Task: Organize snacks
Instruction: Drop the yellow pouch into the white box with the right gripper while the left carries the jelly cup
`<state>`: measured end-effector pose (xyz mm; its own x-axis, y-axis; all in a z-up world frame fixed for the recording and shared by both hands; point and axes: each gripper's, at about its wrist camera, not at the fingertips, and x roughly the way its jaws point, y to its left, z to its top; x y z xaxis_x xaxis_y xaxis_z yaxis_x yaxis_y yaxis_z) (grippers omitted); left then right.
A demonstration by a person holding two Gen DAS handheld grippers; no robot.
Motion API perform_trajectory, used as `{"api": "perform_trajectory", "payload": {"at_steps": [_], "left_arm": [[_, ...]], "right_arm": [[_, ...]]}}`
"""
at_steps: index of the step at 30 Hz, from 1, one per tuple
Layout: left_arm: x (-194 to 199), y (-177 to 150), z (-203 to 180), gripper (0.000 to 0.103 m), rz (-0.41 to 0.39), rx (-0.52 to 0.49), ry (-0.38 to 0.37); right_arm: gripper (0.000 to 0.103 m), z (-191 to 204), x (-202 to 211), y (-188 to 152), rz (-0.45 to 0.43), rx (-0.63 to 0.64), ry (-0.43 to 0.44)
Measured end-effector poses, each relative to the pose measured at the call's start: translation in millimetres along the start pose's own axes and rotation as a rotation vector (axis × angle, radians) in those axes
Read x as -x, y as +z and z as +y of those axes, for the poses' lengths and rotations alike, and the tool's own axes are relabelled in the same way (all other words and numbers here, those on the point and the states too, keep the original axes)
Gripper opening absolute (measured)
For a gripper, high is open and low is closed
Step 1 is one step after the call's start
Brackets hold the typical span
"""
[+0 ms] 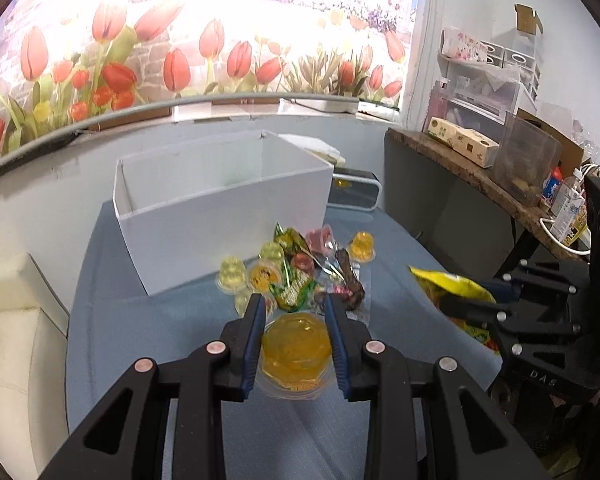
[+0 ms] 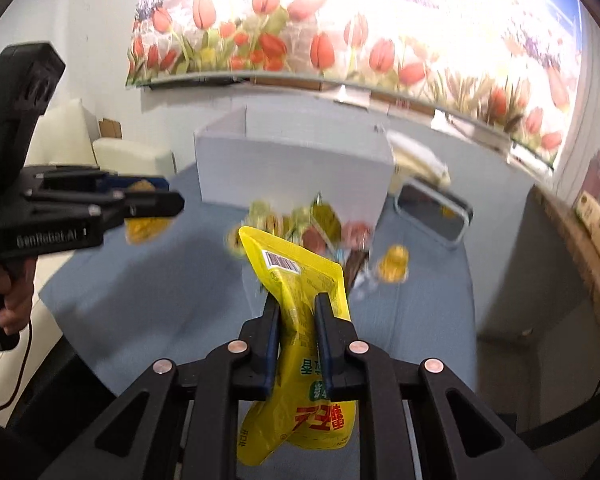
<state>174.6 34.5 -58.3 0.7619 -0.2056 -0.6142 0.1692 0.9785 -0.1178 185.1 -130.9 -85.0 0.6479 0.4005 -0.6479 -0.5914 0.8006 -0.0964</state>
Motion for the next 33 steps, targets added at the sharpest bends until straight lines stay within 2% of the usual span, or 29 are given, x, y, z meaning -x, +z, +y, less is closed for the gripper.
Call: {"api": "perform_trajectory", "payload": {"at_steps": [7, 11, 14, 20, 25, 30, 33], "left_arm": [[5, 29, 4, 0.034, -0.036, -0.008, 0.018], [4, 65, 12, 0.034, -0.073, -0.008, 0.027], [-5, 99, 26, 0.034, -0.105, -0.014, 0.063], [-49, 150, 72, 0.034, -0.091, 0.049, 0.087], [-92, 167, 106, 0.034, -0.043, 0.072, 0.127], [-130, 163, 131, 0.034, 0.004, 0.095, 0.140], [-143, 157, 135, 0.035, 0.005, 0.089, 0.188]], "right_arm": [[0.017, -15, -4, 40, -0.068, -0.018, 0.018], [0.017, -33, -20, 86, -0.097, -0.053, 0.044], [0.017, -43, -33, 120, -0.119, -0.075, 0.055], [0.017, -54, -83, 190, -0.128, -0.123, 0.094], [0.017, -58, -131, 216, -0.088, -0.143, 0.107], [0.017, -65, -171, 227, -0.048, -0.150, 0.096], [0.017, -69, -187, 229, -0.021, -0.157, 0.082]]}}
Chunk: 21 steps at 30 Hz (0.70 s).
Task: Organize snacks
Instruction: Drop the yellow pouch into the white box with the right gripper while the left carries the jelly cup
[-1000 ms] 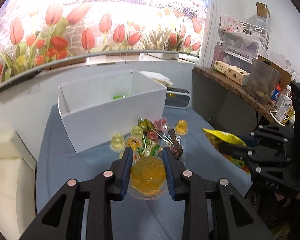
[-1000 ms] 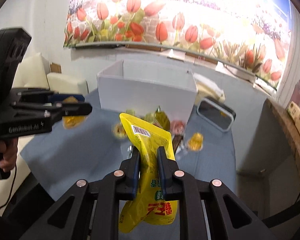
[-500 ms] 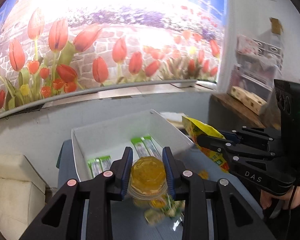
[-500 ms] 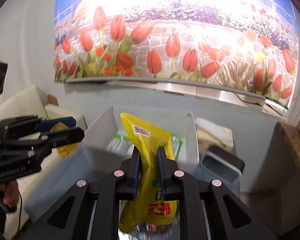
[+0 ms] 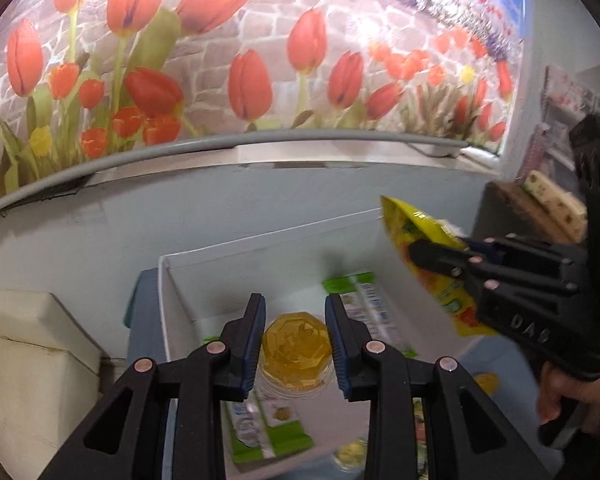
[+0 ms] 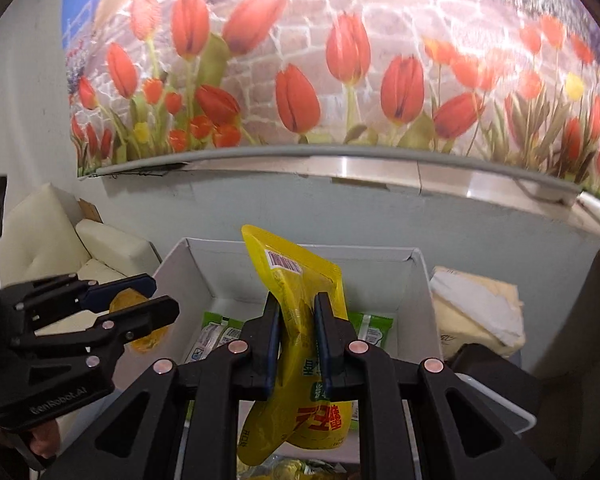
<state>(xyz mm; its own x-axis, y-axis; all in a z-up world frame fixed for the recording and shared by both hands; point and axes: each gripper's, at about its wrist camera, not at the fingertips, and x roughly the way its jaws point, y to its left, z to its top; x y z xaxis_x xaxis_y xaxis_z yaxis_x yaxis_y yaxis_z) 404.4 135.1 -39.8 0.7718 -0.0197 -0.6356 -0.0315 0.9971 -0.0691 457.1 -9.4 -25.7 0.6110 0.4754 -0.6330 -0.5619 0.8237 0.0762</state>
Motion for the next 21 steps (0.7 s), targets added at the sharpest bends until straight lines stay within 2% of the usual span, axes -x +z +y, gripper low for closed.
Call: {"api": "perform_trajectory", "payload": {"at_steps": [2, 3, 4, 5, 6, 7, 8, 10, 14, 21], "left_arm": [[-8, -3, 1, 0.036, 0.020, 0.002, 0.007], [-11, -4, 1, 0.036, 0.028, 0.006, 0.007], [-14, -5, 2, 0.045, 0.038, 0.011, 0.010], [-14, -6, 3, 0.060, 0.039, 0.013, 0.016], [-13, -7, 3, 0.071, 0.033, 0.014, 0.021], [-12, -9, 3, 0.091, 0.020, 0.009, 0.025], [-9, -9, 2, 0.100, 0.001, 0.000, 0.038], [-3, -11, -1, 0.100, -0.028, -0.028, 0.047], [1, -10, -1, 0.103, -0.004, 0.001, 0.027], [21, -22, -8, 0.103, 0.028, 0.015, 0.034]], "right_arm": [[0.022, -1, -5, 0, 0.007, 0.007, -0.012], [0.030, -3, -8, 0, 0.013, -0.004, -0.021], [0.069, -5, -9, 0, 0.014, -0.014, -0.039], [0.102, -6, -7, -1, -0.001, -0.015, -0.053], [0.103, -6, -5, 0, -0.019, -0.010, -0.053], [0.103, -7, -1, -1, -0.030, -0.004, -0.056], [0.103, -7, 1, 0, -0.030, -0.006, -0.059], [0.103, -10, 10, -1, -0.054, -0.030, -0.062], [0.103, -13, 26, -4, -0.078, -0.074, -0.045], [0.103, -7, 73, -20, -0.128, -0.063, -0.025]]}}
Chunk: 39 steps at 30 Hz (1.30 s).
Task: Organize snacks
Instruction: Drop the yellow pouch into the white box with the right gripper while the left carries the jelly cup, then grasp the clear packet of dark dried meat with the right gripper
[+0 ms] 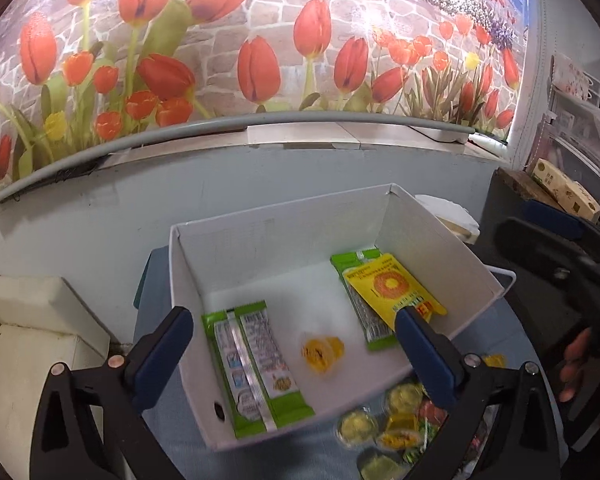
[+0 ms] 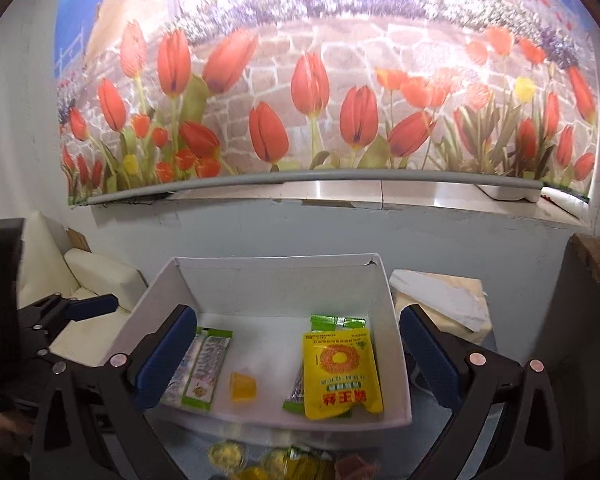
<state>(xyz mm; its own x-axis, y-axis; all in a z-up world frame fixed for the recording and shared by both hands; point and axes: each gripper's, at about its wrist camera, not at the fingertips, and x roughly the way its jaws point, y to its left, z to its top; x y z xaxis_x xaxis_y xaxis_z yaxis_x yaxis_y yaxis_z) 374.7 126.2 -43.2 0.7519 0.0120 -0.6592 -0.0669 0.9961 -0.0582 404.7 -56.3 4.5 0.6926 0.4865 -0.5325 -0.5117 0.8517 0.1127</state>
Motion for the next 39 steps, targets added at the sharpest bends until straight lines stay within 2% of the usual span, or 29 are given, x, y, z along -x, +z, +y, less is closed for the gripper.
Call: {"api": "perform_trajectory", "payload": {"at_steps": [4, 8, 12, 17, 21, 23, 26, 33, 39], "left_arm": [[30, -17, -8, 0.103, -0.012, 0.007, -0.008], [59, -40, -23, 0.103, -0.027, 0.000, -0.015], [86, -73, -35, 0.103, -0.024, 0.003, -0.034], [108, -116, -49, 0.103, -0.004, 0.002, -0.049], [115, -146, -55, 0.103, 0.023, 0.011, -0.066], [117, -158, -55, 0.103, 0.035, 0.017, -0.069], [117, -169, -49, 0.103, 0.052, 0.037, -0.072], [118, -176, -22, 0.103, 0.054, 0.077, -0.078], [115, -175, -8, 0.103, 0.049, 0.093, -0.101]], "right_arm": [[0.103, 0, 37, -18, -0.018, 0.016, 0.005], [0.103, -8, 68, -48, 0.005, 0.000, 0.023], [0.103, -18, 87, -88, 0.041, -0.022, -0.027], [0.103, -41, 84, -145, 0.138, -0.161, -0.027], [0.103, -54, 60, -191, 0.262, -0.353, -0.059], [0.103, -55, 47, -203, 0.316, -0.430, -0.099], [0.103, -49, 30, -207, 0.334, -0.493, -0.158], [0.103, -29, -6, -185, 0.319, -0.565, -0.349], [0.103, -36, -25, -189, 0.364, -0.706, -0.459]]}}
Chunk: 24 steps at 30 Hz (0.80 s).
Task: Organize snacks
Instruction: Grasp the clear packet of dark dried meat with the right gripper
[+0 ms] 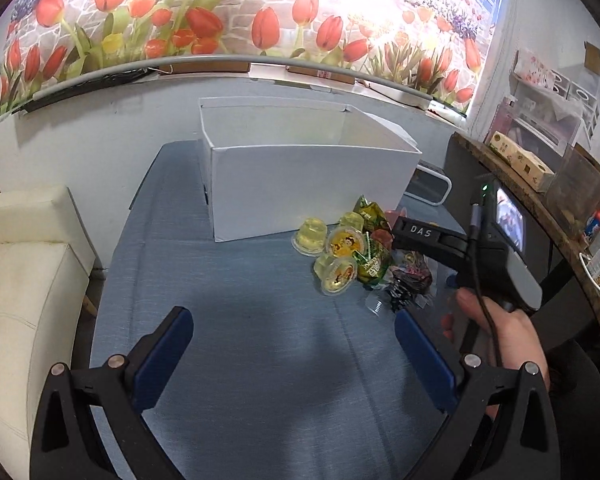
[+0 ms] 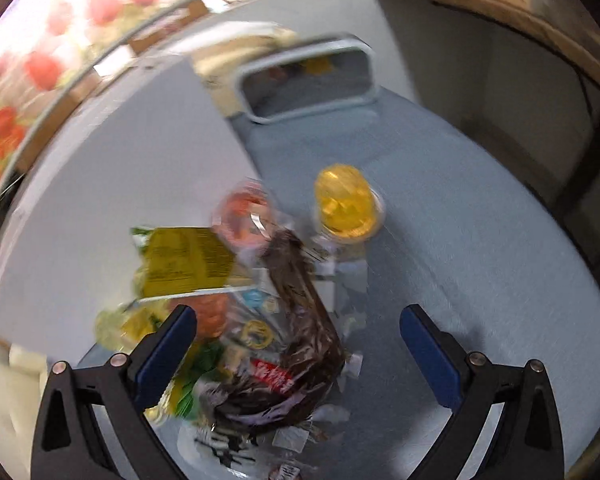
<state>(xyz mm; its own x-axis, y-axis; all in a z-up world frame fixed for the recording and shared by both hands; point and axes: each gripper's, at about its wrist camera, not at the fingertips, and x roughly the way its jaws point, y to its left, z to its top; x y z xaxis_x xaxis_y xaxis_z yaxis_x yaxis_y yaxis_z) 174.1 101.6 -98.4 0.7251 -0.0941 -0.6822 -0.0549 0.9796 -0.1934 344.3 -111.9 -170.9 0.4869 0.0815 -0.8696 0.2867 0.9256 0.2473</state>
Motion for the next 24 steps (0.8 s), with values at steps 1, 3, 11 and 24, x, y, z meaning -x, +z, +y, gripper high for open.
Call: {"api": "perform_trajectory", "payload": {"at_steps": [1, 3, 11, 24], "left_arm": [[0, 0, 3, 0.103, -0.001, 0.006, -0.006], [-1, 0, 6, 0.103, -0.004, 0.014, -0.014], [-7, -1, 12, 0.103, 0.000, 0.019, -0.026], [-10, -3, 7, 0.103, 0.010, -0.002, -0.024]], "right_arm": [[0.103, 3, 1, -1, -0.022, 0.008, -0.019], [0.103, 5, 0, -1, -0.043, -0.012, -0.038], [0.077, 24, -5, 3, -0.079, 0.011, -0.093], [0.071, 0, 48, -24, -0.221, 0.101, -0.007]]}}
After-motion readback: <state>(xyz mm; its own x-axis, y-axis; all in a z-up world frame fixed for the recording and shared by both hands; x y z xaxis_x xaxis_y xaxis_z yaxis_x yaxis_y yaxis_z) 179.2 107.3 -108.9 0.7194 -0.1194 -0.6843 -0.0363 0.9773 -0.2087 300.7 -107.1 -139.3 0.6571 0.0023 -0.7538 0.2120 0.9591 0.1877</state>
